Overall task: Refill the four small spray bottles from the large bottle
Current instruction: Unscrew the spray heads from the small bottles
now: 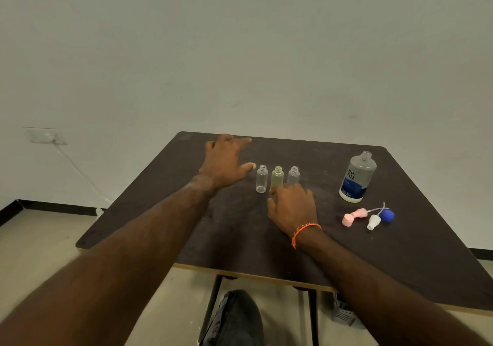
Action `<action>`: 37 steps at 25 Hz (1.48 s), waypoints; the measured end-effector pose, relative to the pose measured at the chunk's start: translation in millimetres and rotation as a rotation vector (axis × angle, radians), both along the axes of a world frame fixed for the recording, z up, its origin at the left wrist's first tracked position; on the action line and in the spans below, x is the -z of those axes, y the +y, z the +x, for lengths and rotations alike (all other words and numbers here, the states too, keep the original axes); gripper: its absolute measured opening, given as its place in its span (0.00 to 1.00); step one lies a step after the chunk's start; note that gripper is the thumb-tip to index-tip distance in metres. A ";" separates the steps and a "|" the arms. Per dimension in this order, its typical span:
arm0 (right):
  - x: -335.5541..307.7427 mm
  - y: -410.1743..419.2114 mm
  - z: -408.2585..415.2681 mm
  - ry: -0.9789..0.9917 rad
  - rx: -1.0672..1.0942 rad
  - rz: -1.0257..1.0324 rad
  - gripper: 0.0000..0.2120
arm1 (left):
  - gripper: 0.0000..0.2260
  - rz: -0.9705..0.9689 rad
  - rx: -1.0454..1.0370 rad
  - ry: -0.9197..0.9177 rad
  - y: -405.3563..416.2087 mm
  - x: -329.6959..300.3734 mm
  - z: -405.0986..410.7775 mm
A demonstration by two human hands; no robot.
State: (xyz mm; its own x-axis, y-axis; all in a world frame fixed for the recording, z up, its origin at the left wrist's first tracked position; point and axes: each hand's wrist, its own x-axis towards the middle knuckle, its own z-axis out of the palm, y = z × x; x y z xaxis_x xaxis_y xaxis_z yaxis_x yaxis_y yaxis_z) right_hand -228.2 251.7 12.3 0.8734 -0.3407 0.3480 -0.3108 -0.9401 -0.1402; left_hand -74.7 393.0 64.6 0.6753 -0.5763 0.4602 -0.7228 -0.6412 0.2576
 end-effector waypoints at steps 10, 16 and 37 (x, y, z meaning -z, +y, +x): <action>5.6 68.4 78.6 0.135 -0.250 0.139 0.23 | 0.40 0.018 -0.233 0.348 107.6 74.1 40.4; 17.9 89.5 97.6 0.218 -0.334 0.255 0.34 | 0.21 -0.051 -0.158 0.258 100.6 81.9 34.5; -7.2 -52.1 -72.8 0.021 0.044 0.281 0.13 | 0.14 0.005 0.268 0.282 -63.7 81.6 -89.4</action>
